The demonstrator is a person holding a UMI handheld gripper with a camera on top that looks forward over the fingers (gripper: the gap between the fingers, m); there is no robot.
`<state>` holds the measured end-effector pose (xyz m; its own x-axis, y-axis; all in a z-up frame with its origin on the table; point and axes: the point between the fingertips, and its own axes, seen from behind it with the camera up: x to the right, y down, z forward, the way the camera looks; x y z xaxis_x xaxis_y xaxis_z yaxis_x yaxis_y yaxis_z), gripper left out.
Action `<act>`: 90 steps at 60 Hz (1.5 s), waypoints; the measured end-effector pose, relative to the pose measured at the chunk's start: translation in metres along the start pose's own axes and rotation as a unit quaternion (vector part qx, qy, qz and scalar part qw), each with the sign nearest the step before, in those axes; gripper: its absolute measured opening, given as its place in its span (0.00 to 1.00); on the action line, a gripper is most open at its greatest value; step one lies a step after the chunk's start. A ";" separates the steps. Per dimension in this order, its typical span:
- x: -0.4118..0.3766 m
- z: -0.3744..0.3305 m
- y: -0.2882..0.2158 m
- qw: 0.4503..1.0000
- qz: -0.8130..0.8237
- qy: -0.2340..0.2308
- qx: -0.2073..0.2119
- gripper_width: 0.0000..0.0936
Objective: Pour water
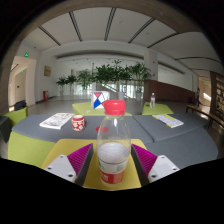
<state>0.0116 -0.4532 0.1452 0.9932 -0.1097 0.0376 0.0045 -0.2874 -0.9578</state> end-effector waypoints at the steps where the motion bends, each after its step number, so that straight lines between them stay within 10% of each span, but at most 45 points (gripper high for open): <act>1: -0.001 0.003 0.001 1.000 0.001 0.000 0.000 0.81; 6: 0.003 0.013 0.004 1.000 0.005 0.012 0.000 0.60; 22: 0.003 0.012 -0.003 1.000 -0.009 0.004 0.016 0.36; 49: 0.055 0.058 -0.179 0.959 -0.200 0.146 0.135 0.35; 68: -0.044 0.189 -0.330 0.771 -0.549 0.222 0.232 0.35; 90: -0.173 0.358 -0.234 0.435 -0.858 0.166 0.217 0.35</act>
<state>-0.1203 -0.0267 0.2608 -0.5872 -0.2397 0.7732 0.7989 -0.0176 0.6012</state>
